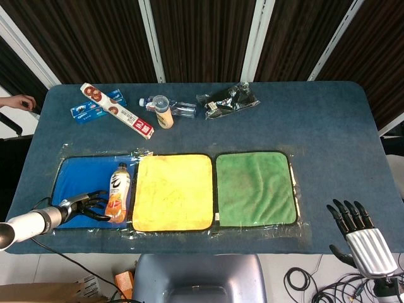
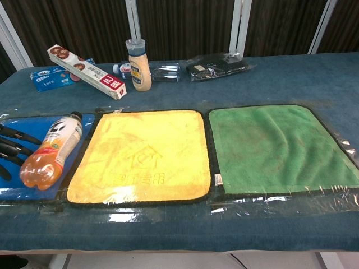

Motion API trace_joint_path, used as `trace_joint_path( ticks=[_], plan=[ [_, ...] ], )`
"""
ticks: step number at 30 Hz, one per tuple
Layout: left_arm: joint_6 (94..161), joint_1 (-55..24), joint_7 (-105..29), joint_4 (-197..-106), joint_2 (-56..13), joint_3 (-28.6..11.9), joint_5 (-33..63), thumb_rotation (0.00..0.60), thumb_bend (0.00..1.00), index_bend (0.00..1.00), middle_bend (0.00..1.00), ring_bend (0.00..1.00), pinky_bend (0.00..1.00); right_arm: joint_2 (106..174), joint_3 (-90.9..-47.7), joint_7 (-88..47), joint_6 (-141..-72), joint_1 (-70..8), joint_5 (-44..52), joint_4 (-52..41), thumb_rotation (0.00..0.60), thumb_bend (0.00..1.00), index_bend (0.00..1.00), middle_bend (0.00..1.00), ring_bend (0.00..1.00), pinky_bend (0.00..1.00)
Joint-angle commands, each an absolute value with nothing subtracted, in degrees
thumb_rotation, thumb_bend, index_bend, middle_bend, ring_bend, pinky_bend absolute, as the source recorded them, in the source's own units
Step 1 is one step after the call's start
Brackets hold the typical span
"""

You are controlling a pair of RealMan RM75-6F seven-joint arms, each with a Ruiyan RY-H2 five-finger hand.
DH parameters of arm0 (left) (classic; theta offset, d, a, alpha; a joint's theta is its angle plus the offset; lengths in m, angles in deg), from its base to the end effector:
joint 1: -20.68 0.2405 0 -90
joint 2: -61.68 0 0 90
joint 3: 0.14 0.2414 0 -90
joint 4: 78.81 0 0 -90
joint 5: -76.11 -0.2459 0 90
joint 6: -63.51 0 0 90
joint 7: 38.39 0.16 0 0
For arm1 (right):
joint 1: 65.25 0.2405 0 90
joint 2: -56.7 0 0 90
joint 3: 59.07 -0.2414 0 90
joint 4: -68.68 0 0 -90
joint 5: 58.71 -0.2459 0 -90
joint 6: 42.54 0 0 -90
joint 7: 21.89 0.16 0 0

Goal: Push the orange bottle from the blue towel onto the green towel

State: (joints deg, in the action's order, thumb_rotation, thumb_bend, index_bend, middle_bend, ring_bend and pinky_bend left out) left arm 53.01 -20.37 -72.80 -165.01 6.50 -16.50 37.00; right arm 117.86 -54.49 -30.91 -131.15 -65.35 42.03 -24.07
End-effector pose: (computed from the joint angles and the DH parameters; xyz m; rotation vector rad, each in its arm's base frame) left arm -0.2580 0.3521 0.0584 -1.1045 -2.4140 -0.4350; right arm -0.3004 -0.1363 0.1092 1.6496 -0.7512 0.7915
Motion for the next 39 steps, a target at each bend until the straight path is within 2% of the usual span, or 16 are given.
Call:
trace_joint_path(
  ticks=[1, 11, 15, 19, 23, 28, 39],
  plan=[
    [50.61, -18.95, -71.68, -164.05, 5.26, -19.6, 38.06, 0.6, 0.04, 0.0, 0.15, 0.12, 0.37, 117.83, -54.51, -30.88, -131.1, -65.34, 41.94, -24.05, 0.6, 0.15, 0.0, 0.05, 0.0, 0.0],
    [44.76, -16.66, -69.51, -160.34, 0.54, -26.38, 41.42, 0.6, 0.04, 0.0, 0.15, 0.12, 0.37, 117.82, -54.57, -30.96, -130.86, -65.23, 41.79, -24.06, 0.6, 0.15, 0.0, 0.05, 0.0, 0.0],
    [45.03, -16.35, -68.21, -158.91, -1.59, -28.36, 41.77, 0.6, 0.04, 0.0, 0.15, 0.12, 0.37, 117.81, -54.49, -30.99, -130.51, -65.11, 41.77, -24.11, 0.6, 0.15, 0.0, 0.05, 0.0, 0.0],
    [46.78, -17.45, -68.08, -157.19, -3.43, -28.44, 41.15, 0.6, 0.04, 0.0, 0.15, 0.14, 0.35, 117.67, -54.52, -30.7, -130.61, -65.13, 41.69, -24.15, 0.6, 0.15, 0.0, 0.05, 0.0, 0.0],
    [51.33, -19.73, -69.63, -155.36, -5.12, -25.73, 39.82, 0.6, 0.04, 0.0, 0.16, 0.14, 0.35, 117.53, -54.51, -30.26, -130.81, -65.19, 41.68, -24.04, 0.6, 0.15, 0.0, 0.05, 0.0, 0.0],
    [52.69, -21.91, -72.79, -152.69, -6.9, -23.98, 40.57, 0.6, 0.04, 0.0, 0.16, 0.14, 0.35, 117.44, -54.48, -30.01, -130.91, -65.21, 41.76, -23.96, 0.6, 0.15, 0.0, 0.05, 0.0, 0.0],
    [47.1, -21.65, -72.84, -149.44, -10.1, -28.81, 42.36, 0.6, 0.04, 0.0, 0.16, 0.14, 0.35, 117.21, -54.61, -29.62, -130.8, -65.12, 41.46, -24.06, 0.6, 0.15, 0.0, 0.05, 0.0, 0.0]
  ],
)
